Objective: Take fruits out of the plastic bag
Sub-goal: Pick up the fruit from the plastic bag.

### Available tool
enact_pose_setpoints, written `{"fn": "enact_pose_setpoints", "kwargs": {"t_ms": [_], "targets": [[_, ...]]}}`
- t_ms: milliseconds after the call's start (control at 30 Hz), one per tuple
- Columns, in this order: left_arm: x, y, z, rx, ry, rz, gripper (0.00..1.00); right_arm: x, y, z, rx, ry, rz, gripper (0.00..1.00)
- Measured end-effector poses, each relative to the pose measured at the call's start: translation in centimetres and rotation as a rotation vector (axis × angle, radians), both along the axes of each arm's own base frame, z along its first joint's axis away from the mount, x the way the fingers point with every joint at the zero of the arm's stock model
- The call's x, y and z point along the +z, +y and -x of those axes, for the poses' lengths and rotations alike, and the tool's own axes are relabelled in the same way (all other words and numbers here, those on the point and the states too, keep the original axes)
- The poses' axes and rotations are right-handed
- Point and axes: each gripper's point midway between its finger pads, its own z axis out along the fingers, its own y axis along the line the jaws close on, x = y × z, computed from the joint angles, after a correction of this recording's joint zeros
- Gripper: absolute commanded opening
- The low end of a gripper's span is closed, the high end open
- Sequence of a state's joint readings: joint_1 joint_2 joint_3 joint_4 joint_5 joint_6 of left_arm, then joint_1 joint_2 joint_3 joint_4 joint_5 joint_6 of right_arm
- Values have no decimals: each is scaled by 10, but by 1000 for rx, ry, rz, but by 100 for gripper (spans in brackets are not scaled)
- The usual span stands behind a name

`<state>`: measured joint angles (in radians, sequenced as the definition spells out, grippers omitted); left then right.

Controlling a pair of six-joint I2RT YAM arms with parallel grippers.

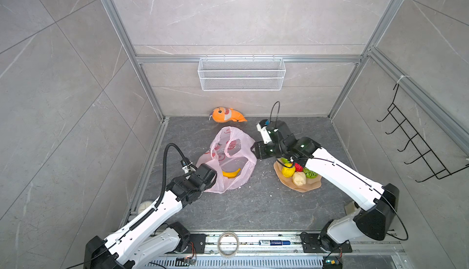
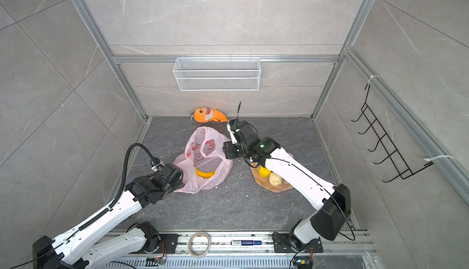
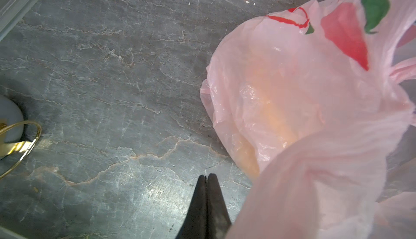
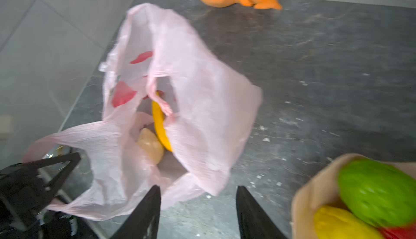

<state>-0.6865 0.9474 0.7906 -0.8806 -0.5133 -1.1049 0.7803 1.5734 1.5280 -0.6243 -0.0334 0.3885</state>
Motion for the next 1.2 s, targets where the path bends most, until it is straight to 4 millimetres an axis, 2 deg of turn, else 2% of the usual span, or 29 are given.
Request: {"fn": "enact_pose_setpoints", "kwargs": {"t_ms": [100,200,300,367,500,600,700,800,967,1067,1200], "targets": [[-2,5,6,15,19,-9,0,-3,49,3,84,16,-40,50],[-3,9,10,32,31,-15,0,-21,88,2,143,54,-50,45],[-1,12,13,49,24,-6,0,-51,110,-1,171,105,-32,39],[1,15,15,63,17,2,0,-75,116,-2,177,141,-4,37],[2,20,17,84,13,-11,0,-116,120,-2,177,205,49,37],[-1,21,17,88,27,-23,0,-134,121,0,181,235,74,36],[-5,21,17,91,47,-39,0,-143,120,4,187,247,93,37],[-8,20,16,91,57,-48,0,-158,114,16,194,261,130,38],[-10,16,11,91,54,-46,0,-194,92,46,203,308,237,38],[-11,13,8,89,50,-42,0,-203,79,53,195,319,273,38],[-11,10,4,86,42,-35,0,-198,68,55,177,302,292,38]]}}
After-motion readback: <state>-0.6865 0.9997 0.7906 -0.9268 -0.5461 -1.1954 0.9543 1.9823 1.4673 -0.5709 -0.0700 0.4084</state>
